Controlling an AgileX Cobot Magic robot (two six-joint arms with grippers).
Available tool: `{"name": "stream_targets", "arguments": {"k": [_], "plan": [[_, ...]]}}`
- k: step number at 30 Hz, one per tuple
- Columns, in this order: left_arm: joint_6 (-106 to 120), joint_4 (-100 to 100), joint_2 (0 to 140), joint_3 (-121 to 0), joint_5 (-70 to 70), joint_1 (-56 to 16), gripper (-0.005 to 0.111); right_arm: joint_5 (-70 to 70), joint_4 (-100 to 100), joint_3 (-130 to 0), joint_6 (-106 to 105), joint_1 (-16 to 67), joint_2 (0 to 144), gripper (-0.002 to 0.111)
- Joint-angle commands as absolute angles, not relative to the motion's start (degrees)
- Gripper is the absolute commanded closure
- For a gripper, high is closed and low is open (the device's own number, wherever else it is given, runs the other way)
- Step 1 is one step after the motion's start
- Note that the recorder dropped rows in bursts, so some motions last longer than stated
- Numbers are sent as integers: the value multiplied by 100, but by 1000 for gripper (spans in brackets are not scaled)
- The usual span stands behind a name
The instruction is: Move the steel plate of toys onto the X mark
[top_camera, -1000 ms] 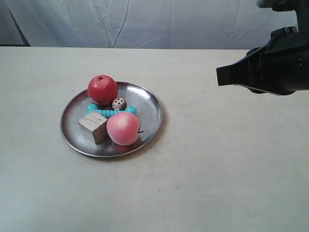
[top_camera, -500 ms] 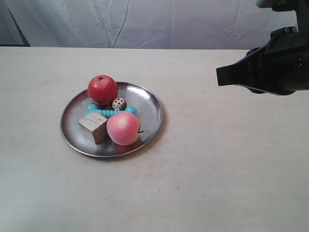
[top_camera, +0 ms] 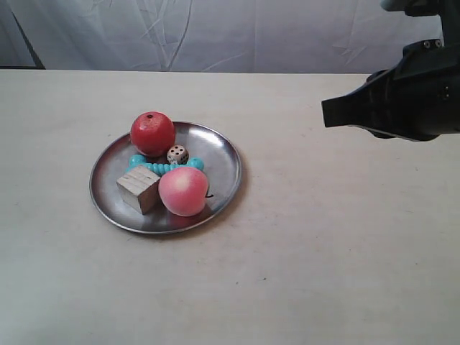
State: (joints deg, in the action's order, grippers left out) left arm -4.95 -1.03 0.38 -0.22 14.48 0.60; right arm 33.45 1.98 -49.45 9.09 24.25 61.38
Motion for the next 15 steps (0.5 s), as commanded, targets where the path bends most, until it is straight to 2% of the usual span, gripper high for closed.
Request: {"name": "stream_targets", "arguments": {"k": [1,5,9,15], "plan": [[-499,-39,0,0,1337,101,107,3277,162,-4935,878,2448,6096,108],[-499,-39,0,0,1337,101,107,3267,162,-4904,878,2463,6035,108],[-499,-39,0,0,1337,101,107,3164,-222,-4781,893,2418,5346,108],[-499,-39,0,0,1337,101,107,2156,-223,-3400,893,1316,3630,108]]}}
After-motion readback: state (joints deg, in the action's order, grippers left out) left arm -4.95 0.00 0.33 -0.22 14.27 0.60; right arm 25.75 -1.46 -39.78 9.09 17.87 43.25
